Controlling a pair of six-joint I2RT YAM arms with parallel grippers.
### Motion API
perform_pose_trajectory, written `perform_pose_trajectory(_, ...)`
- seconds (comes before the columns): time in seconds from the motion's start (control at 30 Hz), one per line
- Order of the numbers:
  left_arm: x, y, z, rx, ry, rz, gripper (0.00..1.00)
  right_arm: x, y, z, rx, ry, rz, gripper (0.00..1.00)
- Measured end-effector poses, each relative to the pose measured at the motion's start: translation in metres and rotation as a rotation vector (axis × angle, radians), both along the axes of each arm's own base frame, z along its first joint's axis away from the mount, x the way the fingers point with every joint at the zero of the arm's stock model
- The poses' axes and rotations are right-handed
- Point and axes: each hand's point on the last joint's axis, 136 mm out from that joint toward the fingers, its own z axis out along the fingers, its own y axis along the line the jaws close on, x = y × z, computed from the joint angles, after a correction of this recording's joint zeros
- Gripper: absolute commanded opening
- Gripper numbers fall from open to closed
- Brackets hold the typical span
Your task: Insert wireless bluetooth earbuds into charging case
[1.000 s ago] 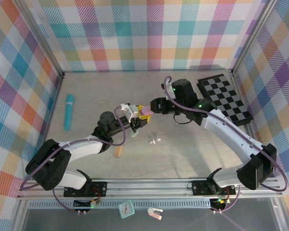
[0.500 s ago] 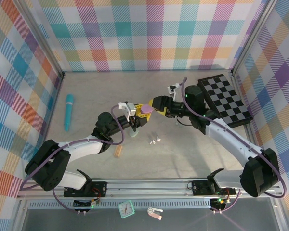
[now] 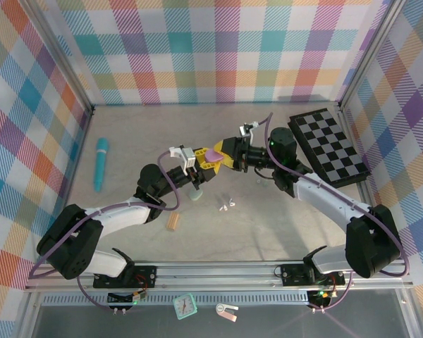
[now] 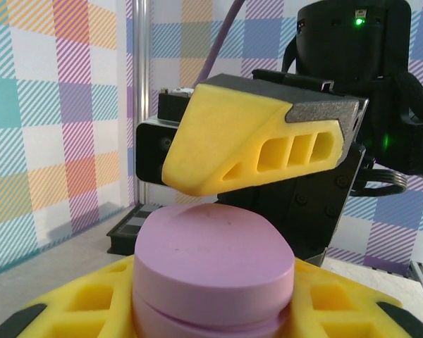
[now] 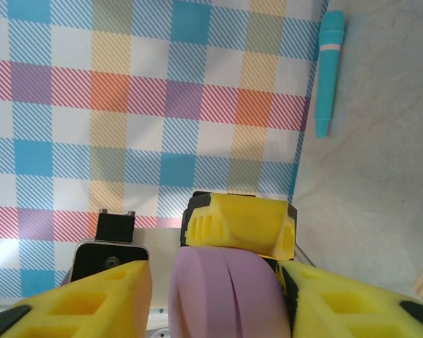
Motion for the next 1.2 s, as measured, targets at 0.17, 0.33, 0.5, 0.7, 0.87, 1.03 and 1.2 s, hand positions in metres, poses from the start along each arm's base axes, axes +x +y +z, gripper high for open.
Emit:
perform_pose_trajectory(0.17, 0.0, 0.0001, 0.0031, -0.006, -0.009, 0.0, 0.3, 0.0006, 0.0001, 0.0006, 0.011, 0.026, -0.003, 0.38)
perform_pose_trajectory(0.33, 0.0004, 0.0005, 0.0052, -0.011, -0.014, 0.004, 0.31, 0.0008, 0.0002, 0.0019, 0.017, 0.03, -0.003, 0.35)
perform_pose_trajectory(0.5, 0.0004, 0.0007, 0.0059, -0.013, -0.017, 0.004, 0.32, 0.001, 0.0001, 0.0025, 0.019, 0.031, -0.004, 0.31)
perform_pose_trajectory(0.7, 0.0005, 0.0005, 0.0061, -0.012, -0.016, 0.004, 0.35, 0.0018, -0.0002, 0.0024, 0.02, 0.032, -0.009, 0.28)
perform_pose_trajectory(0.87, 0.0014, -0.0001, 0.0043, -0.006, -0.008, 0.004, 0.37, 0.003, -0.0009, 0.0022, 0.02, 0.039, -0.015, 0.26)
perform_pose_trajectory(1.03, 0.0021, -0.0006, 0.0045, -0.002, -0.008, 0.005, 0.44, 0.0036, -0.0015, 0.0021, 0.021, 0.044, -0.017, 0.24)
perform_pose_trajectory(1.2, 0.0025, -0.0017, -0.0004, 0.013, 0.007, 0.001, 0.5, 0.0067, -0.0035, 0.0006, 0.018, 0.053, -0.031, 0.24)
